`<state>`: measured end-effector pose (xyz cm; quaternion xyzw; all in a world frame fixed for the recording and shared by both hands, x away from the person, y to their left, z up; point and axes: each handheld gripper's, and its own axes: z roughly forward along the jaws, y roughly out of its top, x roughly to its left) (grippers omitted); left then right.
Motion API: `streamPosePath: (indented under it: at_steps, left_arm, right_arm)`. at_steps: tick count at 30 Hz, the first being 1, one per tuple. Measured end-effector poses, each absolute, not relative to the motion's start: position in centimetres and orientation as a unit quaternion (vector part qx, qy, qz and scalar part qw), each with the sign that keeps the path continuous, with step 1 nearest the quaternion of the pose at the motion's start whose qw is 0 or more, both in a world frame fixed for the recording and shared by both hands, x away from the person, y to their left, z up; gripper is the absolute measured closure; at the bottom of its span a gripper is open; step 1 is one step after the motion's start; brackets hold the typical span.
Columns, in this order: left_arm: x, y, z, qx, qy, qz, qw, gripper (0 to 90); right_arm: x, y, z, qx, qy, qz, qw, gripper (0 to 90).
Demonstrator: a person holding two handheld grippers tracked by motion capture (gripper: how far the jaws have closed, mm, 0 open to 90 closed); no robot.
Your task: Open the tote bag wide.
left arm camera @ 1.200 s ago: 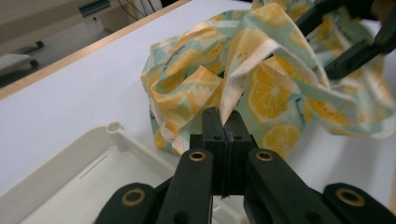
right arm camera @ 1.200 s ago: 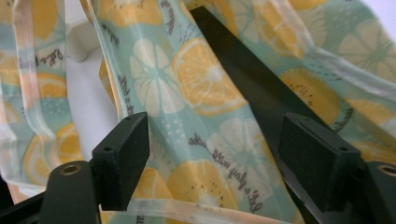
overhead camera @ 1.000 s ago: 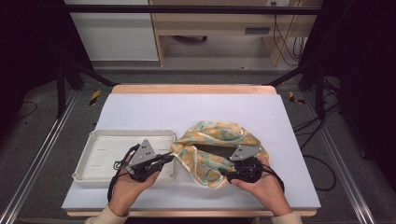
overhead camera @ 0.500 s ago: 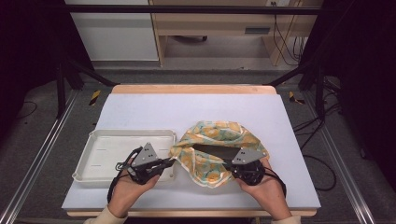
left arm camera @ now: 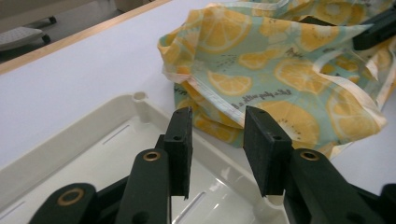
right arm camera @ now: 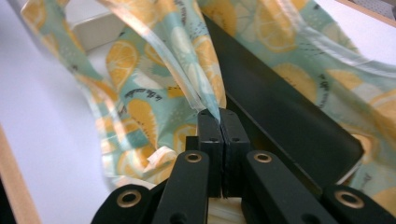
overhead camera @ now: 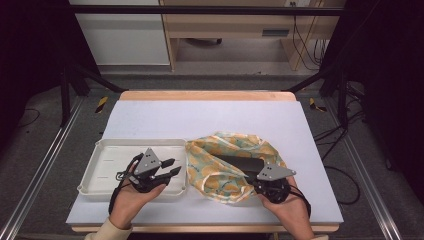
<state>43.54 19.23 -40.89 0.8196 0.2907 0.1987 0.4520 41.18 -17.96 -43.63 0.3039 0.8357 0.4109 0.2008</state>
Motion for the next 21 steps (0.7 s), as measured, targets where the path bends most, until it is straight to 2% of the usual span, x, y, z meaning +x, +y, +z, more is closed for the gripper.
streamPosePath:
  at_steps: [12,17,21]
  left_arm:
    - [44.1,18.7,-40.3,0.824,0.283,0.208,0.445,55.7]
    - [45.1,18.0,-38.6,0.832,0.261,0.21,0.441,50.7]
    - [46.5,17.1,-36.9,0.831,0.259,0.192,0.454,45.6]
  right_arm:
    - [39.9,-17.4,-44.7,0.283,0.851,0.399,0.191,89.6]
    - [39.3,-17.3,-44.9,0.271,0.86,0.388,0.188,89.6]
    - [38.9,-17.3,-45.0,0.261,0.866,0.382,0.189,89.7]
